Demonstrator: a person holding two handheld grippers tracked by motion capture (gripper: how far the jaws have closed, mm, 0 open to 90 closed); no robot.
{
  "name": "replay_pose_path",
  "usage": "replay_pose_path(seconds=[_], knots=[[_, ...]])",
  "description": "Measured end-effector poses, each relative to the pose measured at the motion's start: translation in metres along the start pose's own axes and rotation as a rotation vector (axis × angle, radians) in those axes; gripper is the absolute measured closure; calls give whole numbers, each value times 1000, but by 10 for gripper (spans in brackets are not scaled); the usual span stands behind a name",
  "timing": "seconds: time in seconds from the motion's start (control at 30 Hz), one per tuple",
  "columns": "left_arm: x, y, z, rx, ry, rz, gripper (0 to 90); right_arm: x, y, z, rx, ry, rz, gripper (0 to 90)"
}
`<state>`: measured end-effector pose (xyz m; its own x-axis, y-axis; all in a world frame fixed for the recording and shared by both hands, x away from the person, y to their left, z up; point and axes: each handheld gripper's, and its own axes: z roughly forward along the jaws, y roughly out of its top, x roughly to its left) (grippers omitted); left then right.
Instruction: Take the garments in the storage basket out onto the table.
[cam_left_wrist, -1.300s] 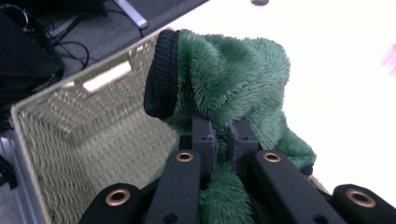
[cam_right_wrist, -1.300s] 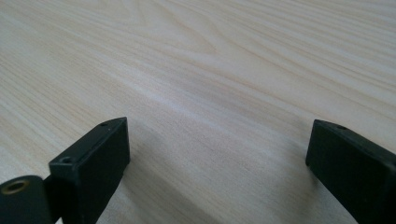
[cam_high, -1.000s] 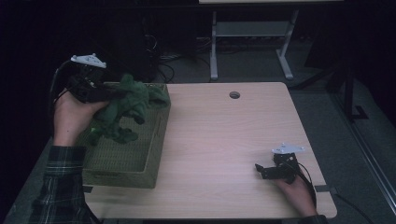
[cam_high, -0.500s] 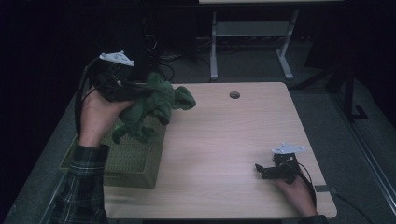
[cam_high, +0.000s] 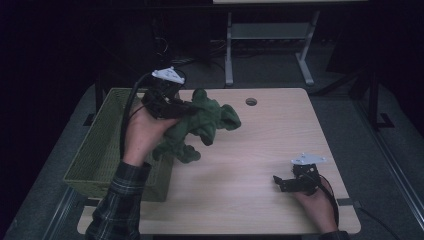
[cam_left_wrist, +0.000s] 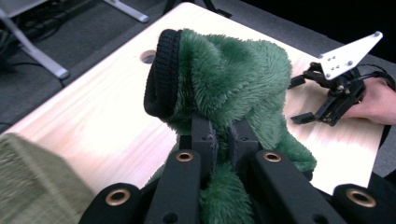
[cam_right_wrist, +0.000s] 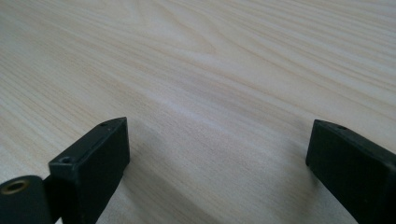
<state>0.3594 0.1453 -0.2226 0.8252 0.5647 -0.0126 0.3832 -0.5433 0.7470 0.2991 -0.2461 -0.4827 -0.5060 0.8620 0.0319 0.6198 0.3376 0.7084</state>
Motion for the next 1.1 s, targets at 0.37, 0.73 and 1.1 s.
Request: replay_pose_path(seconds=[0.37,0.73,1.1], knots=[[-30,-4,57,7,-66,-11,837,0,0,0,-1,0,0,58],[-48,-18,112,22,-115,-43,836,0,0,0,0,0,-2,58],[-49,-33,165,22,-163,-100,836,0,0,0,-1,0,0,58]])
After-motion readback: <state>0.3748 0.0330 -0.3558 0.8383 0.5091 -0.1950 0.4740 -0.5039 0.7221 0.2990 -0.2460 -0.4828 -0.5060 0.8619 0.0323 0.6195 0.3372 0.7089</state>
